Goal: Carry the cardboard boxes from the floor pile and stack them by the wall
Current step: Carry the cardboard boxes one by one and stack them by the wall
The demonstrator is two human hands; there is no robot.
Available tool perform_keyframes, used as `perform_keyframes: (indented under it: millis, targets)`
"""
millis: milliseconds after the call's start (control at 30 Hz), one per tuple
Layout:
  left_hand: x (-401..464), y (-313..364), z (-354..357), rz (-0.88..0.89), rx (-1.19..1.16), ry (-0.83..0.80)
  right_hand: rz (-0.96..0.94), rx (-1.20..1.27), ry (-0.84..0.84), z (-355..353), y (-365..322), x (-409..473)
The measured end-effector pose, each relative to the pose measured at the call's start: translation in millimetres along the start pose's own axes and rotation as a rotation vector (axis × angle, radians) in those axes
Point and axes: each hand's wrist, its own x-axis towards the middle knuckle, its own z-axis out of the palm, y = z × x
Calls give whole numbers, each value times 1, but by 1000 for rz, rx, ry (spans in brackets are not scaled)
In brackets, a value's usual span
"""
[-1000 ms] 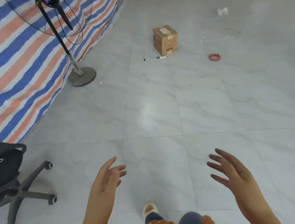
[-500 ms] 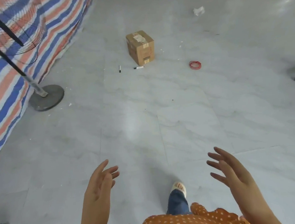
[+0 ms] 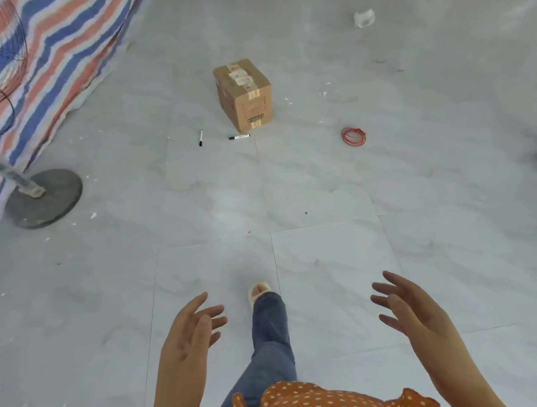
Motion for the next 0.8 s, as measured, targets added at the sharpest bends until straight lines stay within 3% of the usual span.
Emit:
perform_keyframes:
  millis: [367,800]
  targets:
    - [265,119,47,102,1,-98,-59,38,116,72,-117,228]
    - [461,157,107,-48,-28,68,-3,-72,-2,108,-183,481]
